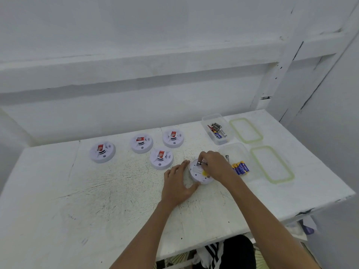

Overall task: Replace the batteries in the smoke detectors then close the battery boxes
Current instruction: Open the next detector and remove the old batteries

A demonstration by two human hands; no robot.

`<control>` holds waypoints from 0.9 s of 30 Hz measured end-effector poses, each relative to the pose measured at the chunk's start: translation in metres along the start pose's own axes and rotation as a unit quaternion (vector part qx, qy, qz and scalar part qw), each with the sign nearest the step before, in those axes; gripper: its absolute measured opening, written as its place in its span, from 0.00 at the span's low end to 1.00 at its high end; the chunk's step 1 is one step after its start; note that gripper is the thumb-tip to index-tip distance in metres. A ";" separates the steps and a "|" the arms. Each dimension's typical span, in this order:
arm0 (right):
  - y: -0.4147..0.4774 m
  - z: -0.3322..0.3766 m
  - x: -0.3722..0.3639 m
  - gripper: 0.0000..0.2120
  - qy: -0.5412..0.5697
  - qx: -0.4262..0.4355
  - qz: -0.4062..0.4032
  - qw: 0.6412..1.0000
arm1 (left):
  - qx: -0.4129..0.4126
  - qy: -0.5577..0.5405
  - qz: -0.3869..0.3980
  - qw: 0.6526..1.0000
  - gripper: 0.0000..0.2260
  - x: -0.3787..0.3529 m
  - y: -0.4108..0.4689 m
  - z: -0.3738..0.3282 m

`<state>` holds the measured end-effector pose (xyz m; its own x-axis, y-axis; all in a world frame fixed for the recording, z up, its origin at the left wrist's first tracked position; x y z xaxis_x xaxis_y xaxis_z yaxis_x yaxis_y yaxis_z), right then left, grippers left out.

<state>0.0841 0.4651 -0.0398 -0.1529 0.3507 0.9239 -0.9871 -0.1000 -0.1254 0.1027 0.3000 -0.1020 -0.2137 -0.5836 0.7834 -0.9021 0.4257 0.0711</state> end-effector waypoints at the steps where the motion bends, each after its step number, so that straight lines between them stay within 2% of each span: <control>1: 0.000 -0.003 0.001 0.07 -0.013 -0.012 0.001 1.000 | 0.000 -0.007 -0.004 1.000 0.38 0.000 0.000 0.000; 3: -0.001 -0.006 0.000 0.07 -0.011 -0.028 0.006 1.000 | -0.002 -0.011 -0.006 1.000 0.38 0.001 0.000 0.001; 8: -0.010 -0.009 -0.006 0.08 0.020 -0.054 -0.011 0.998 | 0.004 -0.011 -0.002 1.000 0.47 0.000 0.000 0.000; 14: -0.014 -0.007 -0.004 0.09 0.017 -0.052 -0.015 0.998 | -0.005 -0.001 -0.014 1.000 0.39 -0.001 0.001 0.001; 20: -0.004 -0.006 -0.002 0.09 -0.010 -0.041 0.002 0.999 | -0.008 -0.007 -0.024 1.000 0.38 0.000 0.000 0.002; 27: 0.000 -0.006 -0.003 0.07 -0.035 -0.052 -0.015 0.998 | -0.010 -0.013 -0.031 0.999 0.38 0.000 0.002 0.003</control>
<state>0.0842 0.4698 -0.0448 -0.1235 0.2849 0.9506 -0.9914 0.0070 -0.1309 0.1002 0.2989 -0.1036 -0.1681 -0.6262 0.7613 -0.9058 0.4028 0.1312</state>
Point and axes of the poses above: each hand's wrist, its own y-axis towards the middle knuckle, its own x-axis out of the back of the hand, z = x × y, the point moved 6 cm from there along y, towards the middle knuckle, and after that the axes turned 8 degrees about z, right-handed, at the moved point
